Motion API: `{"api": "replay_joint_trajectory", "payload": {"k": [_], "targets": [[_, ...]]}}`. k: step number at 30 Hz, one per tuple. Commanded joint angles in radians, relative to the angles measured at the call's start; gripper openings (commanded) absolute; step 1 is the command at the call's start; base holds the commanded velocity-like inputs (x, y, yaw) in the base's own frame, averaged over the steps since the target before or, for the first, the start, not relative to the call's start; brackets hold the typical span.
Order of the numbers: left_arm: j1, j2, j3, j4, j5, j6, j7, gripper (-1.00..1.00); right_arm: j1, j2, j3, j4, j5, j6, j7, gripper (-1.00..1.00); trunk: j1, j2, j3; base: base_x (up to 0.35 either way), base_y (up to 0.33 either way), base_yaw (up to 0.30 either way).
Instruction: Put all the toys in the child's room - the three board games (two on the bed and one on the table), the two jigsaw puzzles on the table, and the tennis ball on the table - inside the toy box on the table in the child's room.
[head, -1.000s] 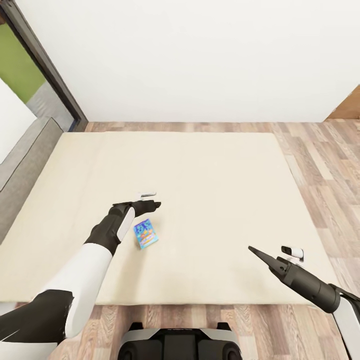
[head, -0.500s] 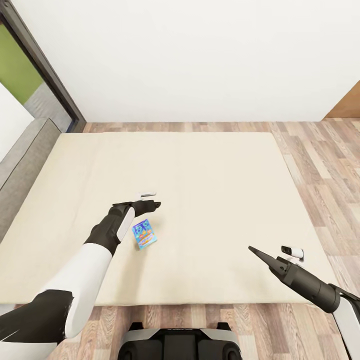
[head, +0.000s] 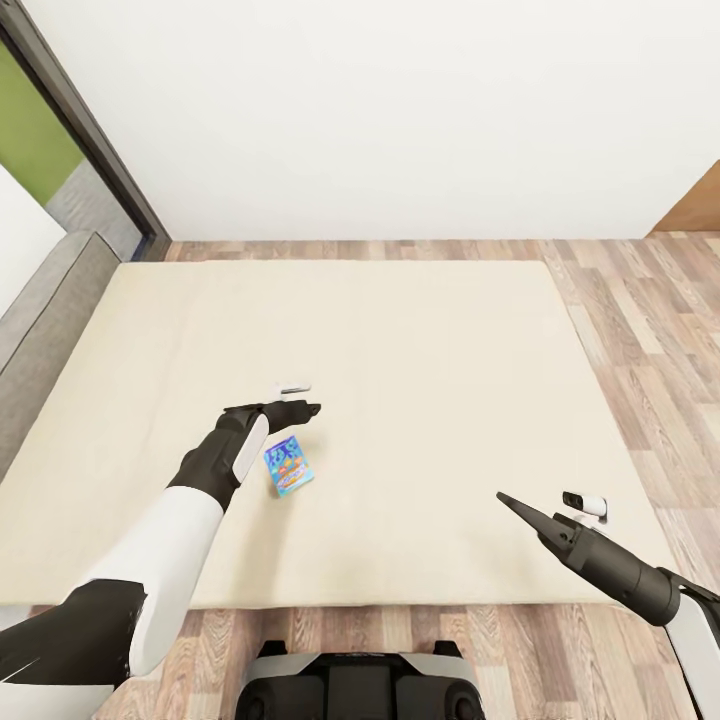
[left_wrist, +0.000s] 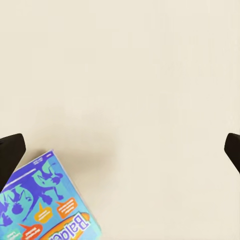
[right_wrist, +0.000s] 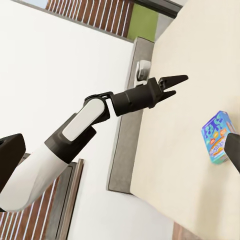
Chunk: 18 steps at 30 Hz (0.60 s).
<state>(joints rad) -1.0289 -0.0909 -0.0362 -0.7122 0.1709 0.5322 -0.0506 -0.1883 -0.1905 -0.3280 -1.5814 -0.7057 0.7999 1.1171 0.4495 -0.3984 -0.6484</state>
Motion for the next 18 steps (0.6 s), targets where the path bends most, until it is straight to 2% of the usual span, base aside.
{"api": "replay_joint_trajectory", "payload": {"k": [1,18], "targets": [[0.0,-0.001,-0.001,-0.001,0.007,0.004,0.002,1.0,0.0,0.0,0.0,0.0,-0.003,0.005,0.001,1.0,0.0,-0.002,-0.003,0.0,0.0,0.0],[-0.001,-0.001,-0.002,-0.002,0.007,-0.002,0.003,1.0,0.0,0.0,0.001,0.0,-0.004,0.002,0.001,1.0,0.0,-0.002,-0.013,0.0,0.0,0.0]]}}
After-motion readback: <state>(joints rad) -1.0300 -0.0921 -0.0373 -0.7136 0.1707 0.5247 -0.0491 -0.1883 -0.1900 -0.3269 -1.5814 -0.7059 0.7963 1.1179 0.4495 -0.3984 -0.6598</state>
